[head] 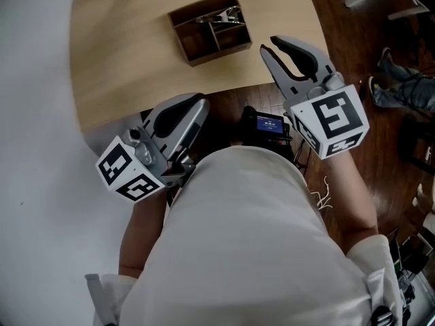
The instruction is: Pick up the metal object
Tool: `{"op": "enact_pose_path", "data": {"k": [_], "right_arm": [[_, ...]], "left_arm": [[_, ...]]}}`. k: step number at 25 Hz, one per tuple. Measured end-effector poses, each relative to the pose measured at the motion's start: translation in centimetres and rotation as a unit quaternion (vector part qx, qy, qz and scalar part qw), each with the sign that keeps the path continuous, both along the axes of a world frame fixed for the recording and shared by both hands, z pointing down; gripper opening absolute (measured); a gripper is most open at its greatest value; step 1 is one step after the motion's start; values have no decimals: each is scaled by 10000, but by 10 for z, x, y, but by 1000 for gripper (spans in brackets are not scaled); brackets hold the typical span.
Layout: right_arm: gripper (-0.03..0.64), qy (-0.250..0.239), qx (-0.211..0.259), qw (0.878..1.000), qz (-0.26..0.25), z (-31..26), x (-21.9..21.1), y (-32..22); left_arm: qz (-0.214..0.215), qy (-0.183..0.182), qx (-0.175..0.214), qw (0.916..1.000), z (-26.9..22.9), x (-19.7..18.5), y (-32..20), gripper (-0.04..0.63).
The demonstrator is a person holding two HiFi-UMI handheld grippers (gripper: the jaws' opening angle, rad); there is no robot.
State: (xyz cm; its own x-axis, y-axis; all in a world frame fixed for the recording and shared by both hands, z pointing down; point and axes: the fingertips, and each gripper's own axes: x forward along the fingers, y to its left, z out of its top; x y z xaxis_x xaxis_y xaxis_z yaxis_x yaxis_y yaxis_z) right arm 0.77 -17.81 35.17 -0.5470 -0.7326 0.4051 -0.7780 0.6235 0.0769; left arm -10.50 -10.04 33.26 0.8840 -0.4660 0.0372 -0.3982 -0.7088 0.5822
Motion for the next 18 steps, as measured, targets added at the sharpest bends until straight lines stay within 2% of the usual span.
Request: {"op": "enact_pose_path", "data": {"k": [10,12,13,18], "right_arm": [[73,-30,50,9995,307,-9,2,23],[12,-51,65,9990,441,-12,0,32],[2,-52,76,9988,488,-14,-2,38],[0,22,105,9979,645,-16,-13,58]], "left_arm": [[237,111,41,9997,0,-6,11,-3],[308,125,41,9994,-1,-12,18,-3],[346,132,45,9993,-2,-16,22,-3],[494,178,52,9986,-1,-28,36,-3]]}}
